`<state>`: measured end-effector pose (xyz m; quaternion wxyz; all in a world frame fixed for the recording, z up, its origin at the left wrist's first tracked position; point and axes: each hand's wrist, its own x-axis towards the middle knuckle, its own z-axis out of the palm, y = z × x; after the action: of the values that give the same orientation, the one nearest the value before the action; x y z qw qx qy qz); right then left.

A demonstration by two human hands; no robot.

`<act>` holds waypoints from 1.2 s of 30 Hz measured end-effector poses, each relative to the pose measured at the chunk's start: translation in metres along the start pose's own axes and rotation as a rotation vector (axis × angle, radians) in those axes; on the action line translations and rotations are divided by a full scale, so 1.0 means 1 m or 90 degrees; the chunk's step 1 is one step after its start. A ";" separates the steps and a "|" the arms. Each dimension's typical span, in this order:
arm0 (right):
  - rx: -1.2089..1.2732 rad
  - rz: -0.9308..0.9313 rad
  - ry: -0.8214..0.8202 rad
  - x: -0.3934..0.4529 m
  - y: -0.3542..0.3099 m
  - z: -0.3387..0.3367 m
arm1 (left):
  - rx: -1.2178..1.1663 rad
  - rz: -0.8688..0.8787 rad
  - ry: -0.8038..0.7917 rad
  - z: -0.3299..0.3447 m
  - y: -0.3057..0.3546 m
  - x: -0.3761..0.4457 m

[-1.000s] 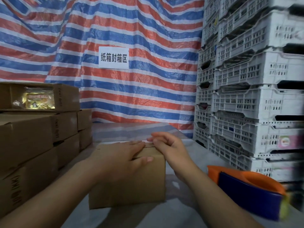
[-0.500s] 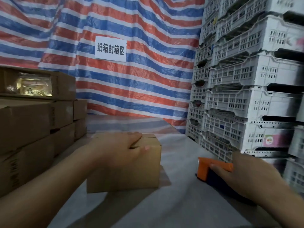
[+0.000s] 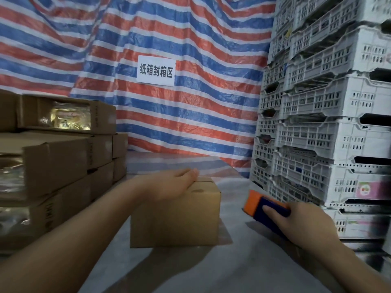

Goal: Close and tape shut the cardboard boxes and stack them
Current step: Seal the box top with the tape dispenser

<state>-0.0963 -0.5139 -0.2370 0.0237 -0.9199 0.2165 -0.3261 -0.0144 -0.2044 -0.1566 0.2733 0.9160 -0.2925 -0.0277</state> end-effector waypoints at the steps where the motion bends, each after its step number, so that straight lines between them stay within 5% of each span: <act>1: 0.067 0.002 0.010 0.008 -0.007 -0.006 | -0.040 0.007 0.009 -0.002 -0.001 -0.001; 6: 0.511 0.029 0.037 0.051 -0.070 -0.061 | -0.239 0.015 0.078 -0.012 -0.007 -0.003; 11: 0.799 0.001 -0.218 0.086 -0.143 -0.093 | -0.454 -0.019 0.159 -0.017 -0.010 0.000; 15: 0.813 -0.098 -0.401 0.094 -0.177 -0.083 | -0.652 -0.047 0.187 -0.022 -0.016 0.002; 19: 0.734 -0.104 -0.403 0.094 -0.181 -0.071 | -0.800 -0.021 0.158 -0.027 -0.029 -0.002; 36: 0.530 -0.212 -0.433 0.100 -0.207 -0.081 | -0.896 0.012 0.136 -0.026 -0.041 0.008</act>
<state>0.0031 -0.3598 -0.0760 0.4012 -0.9081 -0.0984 -0.0688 0.0188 -0.1685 -0.1550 0.8271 0.5176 -0.1846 -0.1178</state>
